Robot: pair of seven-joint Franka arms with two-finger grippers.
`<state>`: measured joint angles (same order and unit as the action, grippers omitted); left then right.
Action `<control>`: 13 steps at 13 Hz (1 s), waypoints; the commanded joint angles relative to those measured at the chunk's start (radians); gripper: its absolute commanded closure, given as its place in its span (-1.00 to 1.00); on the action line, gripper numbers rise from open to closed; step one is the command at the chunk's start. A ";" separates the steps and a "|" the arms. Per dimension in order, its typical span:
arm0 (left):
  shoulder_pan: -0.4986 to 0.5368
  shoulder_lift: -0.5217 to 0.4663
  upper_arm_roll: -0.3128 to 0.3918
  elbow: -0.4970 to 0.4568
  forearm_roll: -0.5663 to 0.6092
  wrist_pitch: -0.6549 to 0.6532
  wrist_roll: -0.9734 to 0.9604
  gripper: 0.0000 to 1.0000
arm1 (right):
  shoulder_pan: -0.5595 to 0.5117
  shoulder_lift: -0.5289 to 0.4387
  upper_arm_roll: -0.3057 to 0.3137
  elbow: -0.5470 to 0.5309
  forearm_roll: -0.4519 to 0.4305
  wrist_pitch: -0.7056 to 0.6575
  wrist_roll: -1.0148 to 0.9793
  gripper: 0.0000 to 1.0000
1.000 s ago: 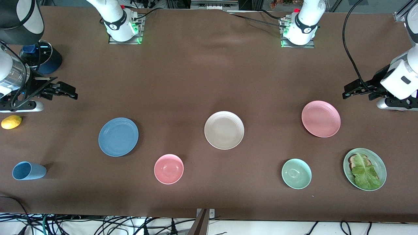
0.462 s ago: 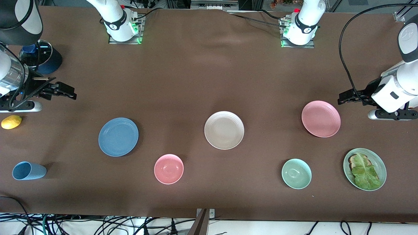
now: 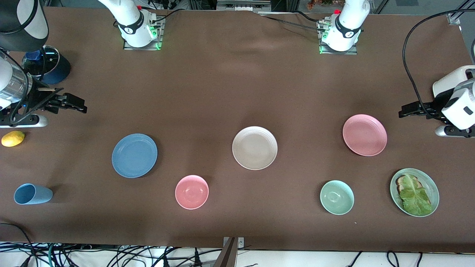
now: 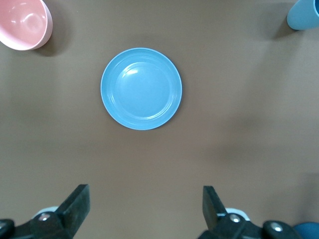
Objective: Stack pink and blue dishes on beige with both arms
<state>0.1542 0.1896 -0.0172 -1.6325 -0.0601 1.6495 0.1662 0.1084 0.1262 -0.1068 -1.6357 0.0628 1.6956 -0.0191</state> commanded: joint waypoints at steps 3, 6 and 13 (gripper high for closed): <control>0.091 0.054 -0.004 -0.006 -0.039 0.061 0.169 -1.00 | 0.008 0.001 -0.011 0.008 0.015 -0.001 -0.016 -1.00; 0.125 0.054 -0.006 -0.067 -0.055 0.125 0.213 -1.00 | 0.008 0.000 -0.011 0.008 0.014 -0.002 -0.016 -1.00; 0.269 0.114 -0.006 -0.219 -0.239 0.326 0.502 -1.00 | 0.008 0.000 -0.011 0.008 0.015 -0.002 -0.016 -1.00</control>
<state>0.3924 0.2793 -0.0158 -1.8385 -0.2501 1.9399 0.5937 0.1087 0.1262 -0.1070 -1.6357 0.0629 1.6957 -0.0192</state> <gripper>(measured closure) 0.000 0.000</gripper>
